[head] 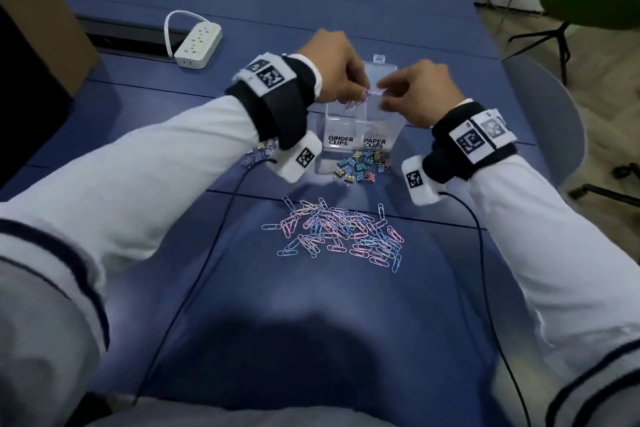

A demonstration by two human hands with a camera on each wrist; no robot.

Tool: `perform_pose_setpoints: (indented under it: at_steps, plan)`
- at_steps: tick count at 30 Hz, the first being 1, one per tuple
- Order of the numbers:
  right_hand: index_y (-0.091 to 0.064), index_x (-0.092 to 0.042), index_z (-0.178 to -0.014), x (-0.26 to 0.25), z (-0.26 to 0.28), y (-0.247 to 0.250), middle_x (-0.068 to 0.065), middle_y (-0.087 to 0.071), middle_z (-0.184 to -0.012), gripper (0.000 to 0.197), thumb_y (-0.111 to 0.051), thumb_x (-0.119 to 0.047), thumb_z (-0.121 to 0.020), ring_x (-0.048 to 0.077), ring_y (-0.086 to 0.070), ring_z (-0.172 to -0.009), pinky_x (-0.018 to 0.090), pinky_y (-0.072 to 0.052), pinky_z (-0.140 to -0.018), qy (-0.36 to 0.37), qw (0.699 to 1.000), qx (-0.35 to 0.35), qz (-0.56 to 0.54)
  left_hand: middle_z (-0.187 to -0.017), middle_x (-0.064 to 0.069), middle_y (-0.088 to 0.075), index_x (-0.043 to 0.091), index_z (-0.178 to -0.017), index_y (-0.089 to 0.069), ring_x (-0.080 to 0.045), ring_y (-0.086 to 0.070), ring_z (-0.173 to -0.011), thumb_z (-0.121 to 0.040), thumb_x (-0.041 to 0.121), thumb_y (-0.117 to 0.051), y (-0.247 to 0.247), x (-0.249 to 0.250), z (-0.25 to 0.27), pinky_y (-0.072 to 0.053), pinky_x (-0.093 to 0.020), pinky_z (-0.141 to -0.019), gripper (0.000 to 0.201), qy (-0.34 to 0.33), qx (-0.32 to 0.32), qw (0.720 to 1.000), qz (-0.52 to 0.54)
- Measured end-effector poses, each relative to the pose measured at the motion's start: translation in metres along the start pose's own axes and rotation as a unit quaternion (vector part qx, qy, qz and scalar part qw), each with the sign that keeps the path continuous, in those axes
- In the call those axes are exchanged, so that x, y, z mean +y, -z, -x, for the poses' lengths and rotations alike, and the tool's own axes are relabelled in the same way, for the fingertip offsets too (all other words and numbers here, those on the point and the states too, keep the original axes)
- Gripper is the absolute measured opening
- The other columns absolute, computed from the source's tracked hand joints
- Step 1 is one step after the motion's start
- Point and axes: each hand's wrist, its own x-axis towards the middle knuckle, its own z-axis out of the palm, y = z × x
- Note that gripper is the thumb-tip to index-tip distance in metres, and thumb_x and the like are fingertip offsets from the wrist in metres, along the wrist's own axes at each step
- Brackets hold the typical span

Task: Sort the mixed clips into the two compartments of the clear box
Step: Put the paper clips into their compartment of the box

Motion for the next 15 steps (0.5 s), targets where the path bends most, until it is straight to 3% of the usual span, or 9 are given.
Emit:
perform_pose_setpoints:
  at_steps: [3,5,8,10,13,15]
  plan:
    - [-0.07,-0.014,-0.111,0.015,0.013,0.012,0.004,-0.073,-0.102,0.032,-0.064,-0.008,-0.081,0.011,-0.066,-0.096,0.014,-0.042,-0.092,-0.016,0.997,0.059,-0.04,-0.064,0.004,-0.07,0.019,-0.092,-0.077,0.016,-0.049,-0.038,-0.078,0.027,-0.074,-0.009,0.009,-0.03,-0.037,0.001,-0.05,0.016,0.019,-0.01,0.999,-0.025]
    - [-0.071,-0.015,-0.109,0.025,0.023,0.017,0.005,-0.074,-0.099,0.033,-0.058,-0.004,-0.08,0.014,-0.067,-0.096,0.019,-0.046,-0.094,-0.027,0.995,0.077,-0.063,-0.044,0.012,-0.061,0.018,-0.089,-0.077,0.012,-0.049,-0.032,-0.076,0.025,-0.076,-0.019,0.017,-0.044,-0.039,-0.002,-0.043,0.014,0.034,-0.024,0.999,-0.025]
    - [-0.07,-0.016,-0.109,0.037,0.035,0.014,0.004,-0.073,-0.098,0.032,-0.06,-0.007,-0.081,0.015,-0.066,-0.088,0.023,-0.049,-0.091,-0.069,0.994,0.042,-0.071,-0.038,0.013,-0.057,0.016,-0.088,-0.077,0.01,-0.047,-0.03,-0.075,0.023,-0.076,-0.032,0.022,-0.054,-0.042,-0.012,-0.047,0.015,0.037,-0.051,0.997,-0.05]
    - [-0.068,-0.016,-0.111,0.043,0.04,0.007,0.005,-0.072,-0.099,0.032,-0.064,-0.01,-0.08,0.018,-0.064,-0.079,0.03,-0.054,-0.087,-0.101,0.992,-0.007,-0.076,-0.052,0.008,-0.065,0.017,-0.091,-0.077,0.006,-0.051,-0.036,-0.076,0.025,-0.074,-0.04,0.021,-0.055,-0.046,-0.016,-0.058,0.017,0.03,-0.067,0.995,-0.061]
    - [-0.066,-0.014,-0.114,0.045,0.043,-0.006,0.006,-0.072,-0.1,0.035,-0.067,-0.01,-0.079,0.024,-0.069,-0.081,0.038,-0.059,-0.077,-0.118,0.986,-0.051,-0.108,-0.082,-0.001,-0.074,0.02,-0.099,-0.075,0.002,-0.059,-0.052,-0.081,0.026,-0.068,-0.04,0.018,-0.049,-0.047,-0.018,-0.074,0.02,0.011,-0.079,0.995,-0.066]
    - [-0.066,-0.011,-0.113,0.044,0.043,-0.013,0.007,-0.073,-0.1,0.034,-0.069,-0.01,-0.08,0.025,-0.07,-0.085,0.037,-0.06,-0.073,-0.111,0.985,-0.053,-0.121,-0.096,-0.003,-0.075,0.02,-0.105,-0.074,-0.007,-0.067,-0.079,-0.085,0.026,-0.065,-0.03,0.016,-0.036,-0.043,-0.017,-0.081,0.023,-0.009,-0.057,0.996,-0.068]
